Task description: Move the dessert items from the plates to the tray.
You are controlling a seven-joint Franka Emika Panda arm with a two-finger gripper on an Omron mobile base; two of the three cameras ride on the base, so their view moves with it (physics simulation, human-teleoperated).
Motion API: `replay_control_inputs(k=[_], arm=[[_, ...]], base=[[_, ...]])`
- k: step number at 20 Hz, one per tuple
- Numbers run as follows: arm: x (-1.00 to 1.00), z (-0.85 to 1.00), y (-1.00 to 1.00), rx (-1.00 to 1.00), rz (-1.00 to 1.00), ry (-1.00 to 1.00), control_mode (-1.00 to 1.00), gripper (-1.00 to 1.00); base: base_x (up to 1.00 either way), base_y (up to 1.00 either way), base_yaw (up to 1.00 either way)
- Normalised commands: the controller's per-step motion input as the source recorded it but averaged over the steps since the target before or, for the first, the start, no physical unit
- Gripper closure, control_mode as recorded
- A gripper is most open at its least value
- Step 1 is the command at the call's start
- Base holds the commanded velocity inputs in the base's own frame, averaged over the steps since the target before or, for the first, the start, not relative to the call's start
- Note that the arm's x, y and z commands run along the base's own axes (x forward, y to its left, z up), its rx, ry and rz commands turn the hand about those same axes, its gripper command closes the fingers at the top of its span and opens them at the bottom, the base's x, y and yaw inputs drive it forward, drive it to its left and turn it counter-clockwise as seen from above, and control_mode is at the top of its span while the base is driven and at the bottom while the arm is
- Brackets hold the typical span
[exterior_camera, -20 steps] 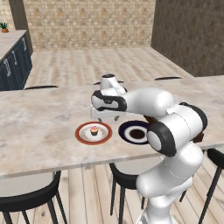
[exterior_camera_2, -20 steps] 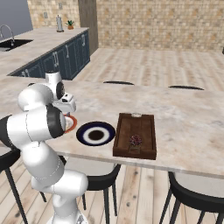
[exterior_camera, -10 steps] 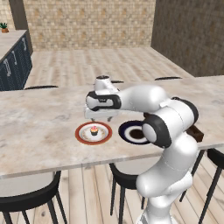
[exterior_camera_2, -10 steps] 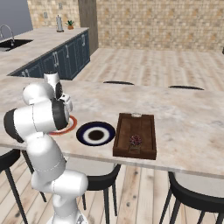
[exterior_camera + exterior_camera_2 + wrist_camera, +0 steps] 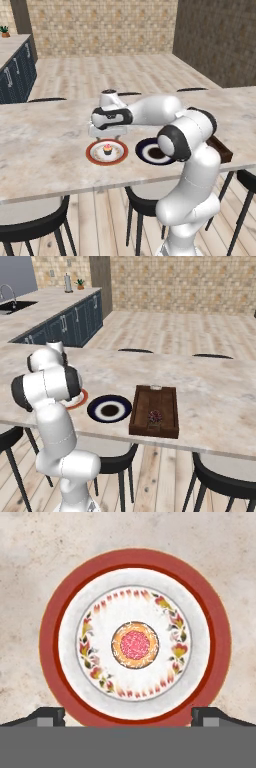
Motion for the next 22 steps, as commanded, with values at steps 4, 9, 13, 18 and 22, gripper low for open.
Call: replay_control_inputs(k=[4, 9, 13, 18, 22], arm=[[0.02, -0.01, 0.05, 0.0, 0.0, 0.01, -1.0, -1.0], [0.0, 0.0, 0.0, 0.0, 0.0, 0.0, -1.0, -1.0], [0.0, -0.08, 0.0, 0.0, 0.0, 0.0, -1.0, -1.0], [0.01, -0.14, -0.08, -0.01, 0.0, 0.0, -1.0, -1.0], [0.08, -0.09, -0.09, 0.0, 0.0, 0.0, -1.0, -1.0]], base=[[0.0, 0.0, 0.0], [0.0, 0.0, 0.0], [0.0, 0.0, 0.0], [0.0, 0.0, 0.0], [0.0, 0.0, 0.0]])
